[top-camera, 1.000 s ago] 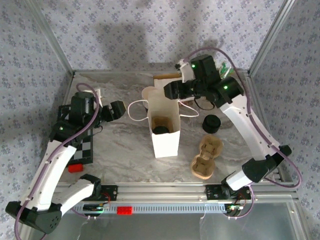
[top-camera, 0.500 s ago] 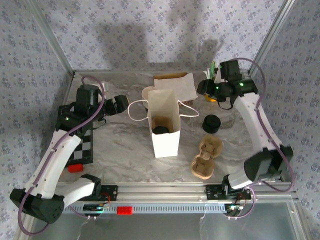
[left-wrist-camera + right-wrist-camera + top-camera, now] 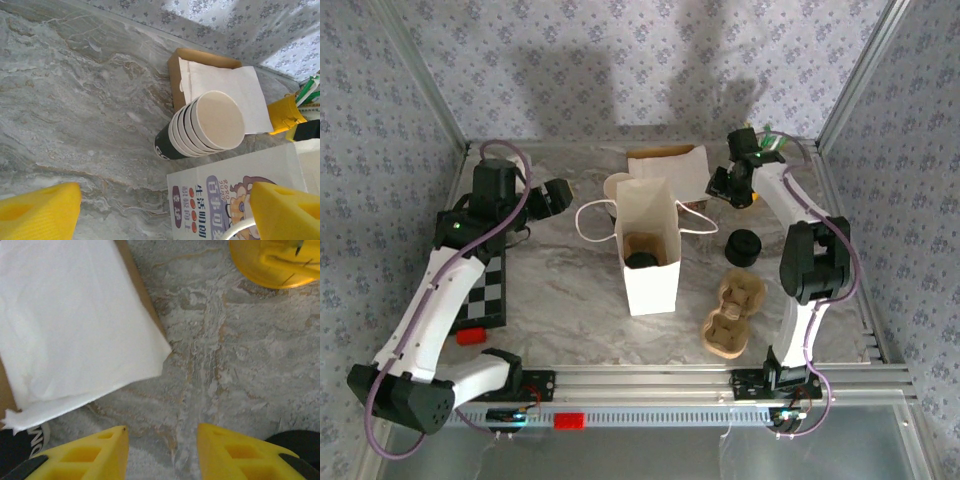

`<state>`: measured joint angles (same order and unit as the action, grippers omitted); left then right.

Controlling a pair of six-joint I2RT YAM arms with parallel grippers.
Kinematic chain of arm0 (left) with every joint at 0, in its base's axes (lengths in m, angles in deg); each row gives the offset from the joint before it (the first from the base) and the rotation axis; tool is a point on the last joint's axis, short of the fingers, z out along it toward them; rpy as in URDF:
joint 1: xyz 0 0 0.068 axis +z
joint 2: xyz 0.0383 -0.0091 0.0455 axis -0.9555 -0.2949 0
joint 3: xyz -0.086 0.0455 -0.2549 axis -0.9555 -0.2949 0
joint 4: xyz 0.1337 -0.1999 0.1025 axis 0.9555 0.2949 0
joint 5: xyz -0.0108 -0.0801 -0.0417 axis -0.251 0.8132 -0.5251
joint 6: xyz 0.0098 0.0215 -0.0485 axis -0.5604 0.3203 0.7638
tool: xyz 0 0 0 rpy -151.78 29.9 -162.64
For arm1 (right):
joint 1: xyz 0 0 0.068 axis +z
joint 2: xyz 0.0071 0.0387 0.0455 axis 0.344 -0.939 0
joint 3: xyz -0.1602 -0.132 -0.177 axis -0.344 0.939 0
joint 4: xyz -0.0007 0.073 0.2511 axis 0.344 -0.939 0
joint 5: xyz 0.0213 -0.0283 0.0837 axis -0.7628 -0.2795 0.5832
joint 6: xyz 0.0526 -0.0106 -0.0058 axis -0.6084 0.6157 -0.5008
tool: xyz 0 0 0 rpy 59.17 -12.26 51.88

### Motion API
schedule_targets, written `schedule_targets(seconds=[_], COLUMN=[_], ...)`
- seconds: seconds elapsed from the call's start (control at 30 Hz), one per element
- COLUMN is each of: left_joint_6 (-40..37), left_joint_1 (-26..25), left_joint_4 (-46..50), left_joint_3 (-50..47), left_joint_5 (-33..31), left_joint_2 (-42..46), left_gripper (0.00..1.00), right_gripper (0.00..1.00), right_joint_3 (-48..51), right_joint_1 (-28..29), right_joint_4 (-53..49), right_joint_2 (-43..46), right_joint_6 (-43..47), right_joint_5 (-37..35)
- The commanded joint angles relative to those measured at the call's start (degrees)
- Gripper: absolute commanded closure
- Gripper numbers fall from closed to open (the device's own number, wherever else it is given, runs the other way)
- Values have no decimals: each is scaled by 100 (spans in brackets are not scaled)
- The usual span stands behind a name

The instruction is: Pack the takeout coffee

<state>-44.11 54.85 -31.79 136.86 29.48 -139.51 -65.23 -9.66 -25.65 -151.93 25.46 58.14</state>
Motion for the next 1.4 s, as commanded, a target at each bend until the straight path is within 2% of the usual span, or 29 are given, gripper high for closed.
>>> schedule_targets(seconds=[0.0,0.27,0.6,0.9,1.2,1.37], left_joint_6=[-149,-185,-211,-222,-222,-204], left_joint_1=[66,114,147,165,174,174], left_joint_4=[-180,-205,-188,-159,-135,-134], left_joint_3=[129,88,65,88,92,87], left_joint_5=[-88,-114,-136,-130,-130,-115], left_joint_2=[11,20,81,129,143,156], left_gripper=[13,12,12,12,11,11], right_gripper=[58,58,63,75,76,71], right_joint_3=[-208,-357,-551,-770,-933,-882], right_joint_1=[-52,1,104,193,132,153], right_joint_4=[233,385,435,462,388,248], right_joint_2=[-162,-525,-821,-837,-1103,-1081], right_joint_6=[-172,-309,-366,-301,-285,-291], right_joint_5=[-165,39,52,111,130,-24])
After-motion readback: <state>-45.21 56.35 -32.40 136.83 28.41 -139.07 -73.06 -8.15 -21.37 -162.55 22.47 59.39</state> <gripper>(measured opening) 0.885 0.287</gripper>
